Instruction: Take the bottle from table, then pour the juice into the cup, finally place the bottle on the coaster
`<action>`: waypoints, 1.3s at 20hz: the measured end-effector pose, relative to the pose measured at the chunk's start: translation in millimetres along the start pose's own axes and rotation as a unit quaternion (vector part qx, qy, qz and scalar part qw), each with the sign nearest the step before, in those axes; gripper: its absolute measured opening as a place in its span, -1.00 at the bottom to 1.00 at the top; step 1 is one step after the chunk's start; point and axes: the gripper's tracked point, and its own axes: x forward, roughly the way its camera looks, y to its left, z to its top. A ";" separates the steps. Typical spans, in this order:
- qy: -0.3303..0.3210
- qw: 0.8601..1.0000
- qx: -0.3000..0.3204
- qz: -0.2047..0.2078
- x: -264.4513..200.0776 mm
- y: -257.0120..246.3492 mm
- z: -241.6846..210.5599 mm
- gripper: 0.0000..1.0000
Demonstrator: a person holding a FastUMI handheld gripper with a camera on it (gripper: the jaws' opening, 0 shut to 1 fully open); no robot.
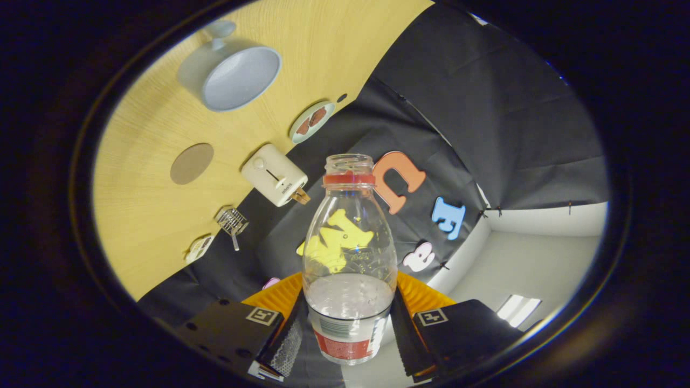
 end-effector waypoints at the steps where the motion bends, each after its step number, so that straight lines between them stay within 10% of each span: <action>1: -0.001 1.000 -0.001 0.000 0.3 0.4 2.4 0.57; 12: 0.017 0.999 0.029 0.010 -3.4 6.3 -5.4 0.56; 18: 0.045 0.985 0.167 0.003 -1.3 13.3 -23.4 0.57; 22: 0.078 0.947 0.312 0.013 -3.5 21.6 -33.5 0.57; 26: 0.108 0.871 0.478 0.028 -9.7 29.0 -32.0 0.57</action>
